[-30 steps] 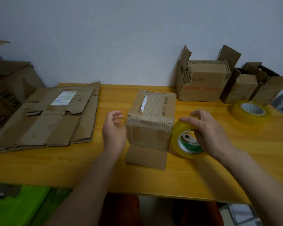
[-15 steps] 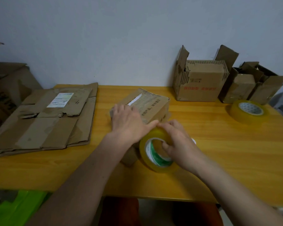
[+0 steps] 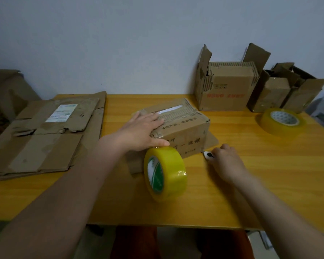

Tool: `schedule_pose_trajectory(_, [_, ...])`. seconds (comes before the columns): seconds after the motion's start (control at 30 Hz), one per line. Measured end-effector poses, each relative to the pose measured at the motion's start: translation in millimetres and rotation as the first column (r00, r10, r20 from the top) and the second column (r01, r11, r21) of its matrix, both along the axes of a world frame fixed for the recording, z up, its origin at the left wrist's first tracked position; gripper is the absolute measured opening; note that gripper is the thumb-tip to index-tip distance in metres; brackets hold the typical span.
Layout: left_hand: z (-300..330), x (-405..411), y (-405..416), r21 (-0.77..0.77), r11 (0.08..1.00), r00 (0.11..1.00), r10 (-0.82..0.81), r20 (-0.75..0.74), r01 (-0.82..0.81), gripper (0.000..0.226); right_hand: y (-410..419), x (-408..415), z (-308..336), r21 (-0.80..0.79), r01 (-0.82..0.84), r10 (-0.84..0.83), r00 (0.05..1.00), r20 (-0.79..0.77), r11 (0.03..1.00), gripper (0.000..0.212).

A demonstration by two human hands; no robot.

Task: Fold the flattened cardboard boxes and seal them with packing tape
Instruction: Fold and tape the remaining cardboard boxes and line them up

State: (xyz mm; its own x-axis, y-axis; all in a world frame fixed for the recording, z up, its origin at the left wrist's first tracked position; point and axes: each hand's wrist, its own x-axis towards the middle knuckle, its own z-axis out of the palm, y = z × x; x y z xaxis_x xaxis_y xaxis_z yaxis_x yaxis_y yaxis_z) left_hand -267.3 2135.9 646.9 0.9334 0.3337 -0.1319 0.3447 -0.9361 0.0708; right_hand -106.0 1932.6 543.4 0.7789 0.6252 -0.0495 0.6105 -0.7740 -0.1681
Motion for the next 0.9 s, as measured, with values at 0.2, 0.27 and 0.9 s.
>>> schedule_pose_trajectory(0.2, [4.9,14.3,11.2,-0.053,0.999,0.994,0.0,-0.109,-0.006,0.081,-21.3,2.0,26.6,0.086,-0.014,0.032,0.978,-0.208,0.996,0.013])
schedule_pose_trajectory(0.27, [6.0,18.5,14.4,-0.085,0.996,0.993,0.026,-0.119,-0.036,0.078,-33.4,-1.6,45.8,0.163,-0.08,0.127,0.945,-0.302,0.983,0.014])
schedule_pose_trajectory(0.9, [-66.7,-46.8,-71.0,-0.936,0.337,0.501,0.831,0.243,-0.104,0.074,68.4,-66.0,83.4,0.638,-0.33,0.501,0.86,-0.101,0.696,0.015])
